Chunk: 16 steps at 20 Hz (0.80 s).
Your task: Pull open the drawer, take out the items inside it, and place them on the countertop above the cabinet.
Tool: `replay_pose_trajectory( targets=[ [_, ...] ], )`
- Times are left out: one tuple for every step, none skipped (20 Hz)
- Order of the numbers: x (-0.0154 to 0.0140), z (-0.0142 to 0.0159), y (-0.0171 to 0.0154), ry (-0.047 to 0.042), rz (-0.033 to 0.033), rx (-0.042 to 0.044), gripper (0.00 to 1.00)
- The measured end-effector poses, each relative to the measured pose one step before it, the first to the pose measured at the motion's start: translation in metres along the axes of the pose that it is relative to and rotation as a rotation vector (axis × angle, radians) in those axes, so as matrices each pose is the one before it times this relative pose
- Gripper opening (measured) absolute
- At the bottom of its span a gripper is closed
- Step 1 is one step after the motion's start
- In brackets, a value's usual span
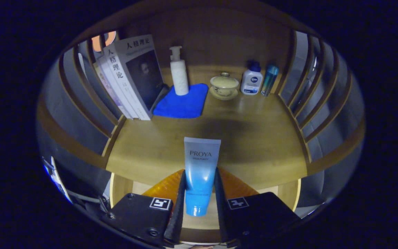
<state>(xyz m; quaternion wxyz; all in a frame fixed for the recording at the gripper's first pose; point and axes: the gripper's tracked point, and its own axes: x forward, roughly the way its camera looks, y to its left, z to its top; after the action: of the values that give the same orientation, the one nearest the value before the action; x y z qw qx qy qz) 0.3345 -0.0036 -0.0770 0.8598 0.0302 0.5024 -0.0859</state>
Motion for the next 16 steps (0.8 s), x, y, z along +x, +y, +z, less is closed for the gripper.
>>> replay_pose_trajectory(
  targets=[
    [0.00455,0.00525,0.00108,0.00096,-0.00529,-0.00042,0.46],
    [0.00604,0.00459,0.00092,-0.00061,-0.00304,0.00235,0.46],
    [0.00325,0.00446,-0.00060,0.00187,-0.00518,0.00023,0.46],
    [0.00615,0.00369,-0.00083,-0.00080,-0.00701,-0.00046,0.46],
    [0.00457,0.00256,0.00126,0.00137,-0.00850,-0.00116,0.46],
    [0.00436,0.00175,0.00111,-0.00044,-0.00378,0.00486,0.46],
    [0.00486,0.00034,0.00066,0.00747,-0.00214,0.00213,0.46],
    [0.00403,0.00075,0.00069,0.00399,-0.00304,0.00258,0.46],
    [0.00391,-0.00011,-0.00065,0.00485,-0.00380,-0.00078,0.46],
    [0.00357,0.00076,0.00038,0.00249,-0.00463,0.00575,0.46],
    [0.00343,-0.00077,0.00014,0.00592,-0.00571,0.00227,0.46],
    [0.00356,0.00011,0.00020,0.00092,-0.00282,0.00317,0.46],
    [0.00229,0.00088,-0.00078,0.00112,-0.00509,-0.00053,0.46],
    [0.00302,0.00068,-0.00045,-0.00370,-0.00186,0.00358,0.46],
    [0.00255,0.00045,0.00117,-0.00132,0.00328,0.00349,0.46],
    [0.00070,0.00026,0.00179,-0.00166,0.01250,0.00133,0.46]
  ],
)
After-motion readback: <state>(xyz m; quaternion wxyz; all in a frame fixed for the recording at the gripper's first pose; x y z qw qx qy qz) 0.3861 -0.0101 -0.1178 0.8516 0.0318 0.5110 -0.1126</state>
